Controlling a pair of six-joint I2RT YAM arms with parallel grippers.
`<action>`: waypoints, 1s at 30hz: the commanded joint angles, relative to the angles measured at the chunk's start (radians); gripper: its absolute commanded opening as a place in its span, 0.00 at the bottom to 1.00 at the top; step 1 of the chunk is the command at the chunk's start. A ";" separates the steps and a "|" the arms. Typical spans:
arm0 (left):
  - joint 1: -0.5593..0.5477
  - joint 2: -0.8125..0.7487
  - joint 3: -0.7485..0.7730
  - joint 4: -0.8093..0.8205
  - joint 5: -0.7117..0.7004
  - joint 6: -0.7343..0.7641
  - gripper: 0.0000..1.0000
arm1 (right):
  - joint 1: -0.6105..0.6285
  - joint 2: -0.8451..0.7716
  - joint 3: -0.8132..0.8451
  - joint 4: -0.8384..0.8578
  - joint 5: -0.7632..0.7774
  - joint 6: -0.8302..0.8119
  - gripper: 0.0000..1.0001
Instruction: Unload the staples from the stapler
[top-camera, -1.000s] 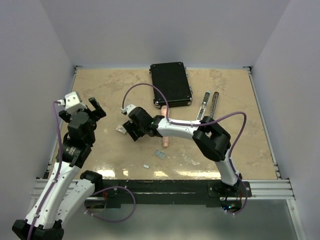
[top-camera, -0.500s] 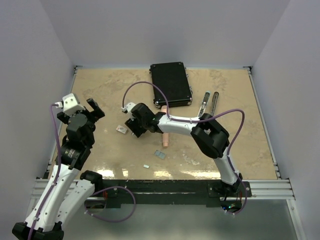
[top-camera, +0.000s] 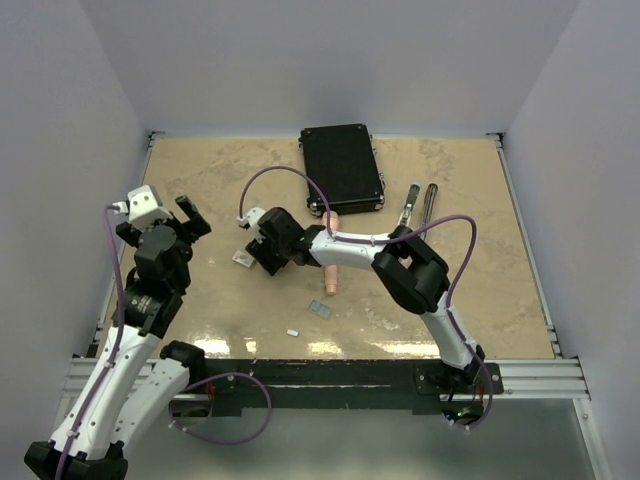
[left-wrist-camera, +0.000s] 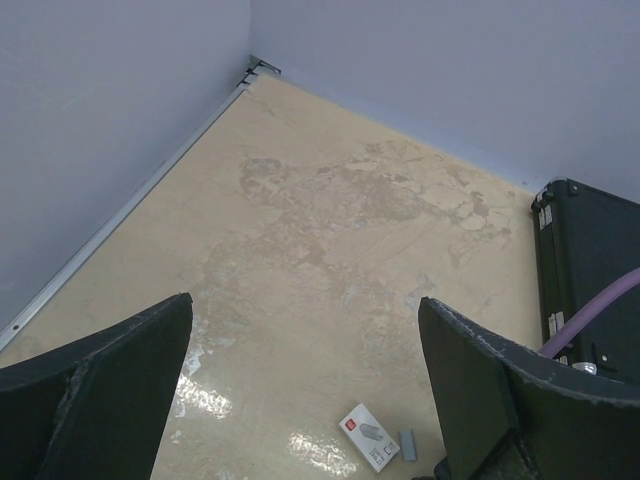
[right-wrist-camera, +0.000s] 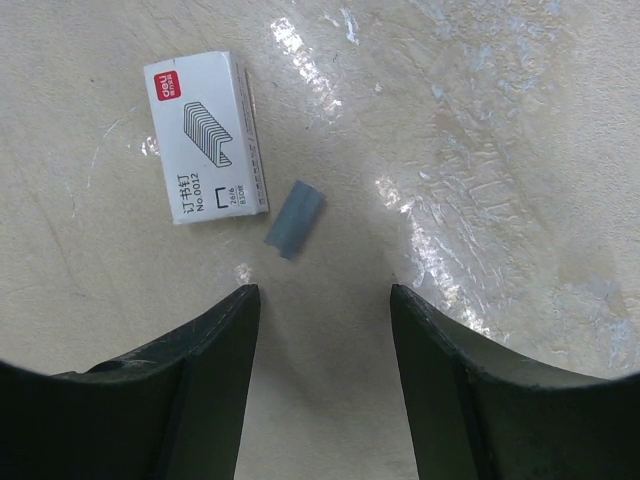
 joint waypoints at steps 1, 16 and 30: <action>-0.003 -0.001 -0.002 0.042 -0.001 0.022 1.00 | 0.006 0.003 0.036 0.025 -0.008 -0.011 0.59; -0.003 -0.013 -0.004 0.042 -0.019 0.020 1.00 | 0.022 0.039 0.066 0.058 0.009 0.050 0.55; -0.001 -0.016 -0.005 0.040 -0.019 0.020 1.00 | 0.029 0.067 0.075 0.052 0.104 0.147 0.36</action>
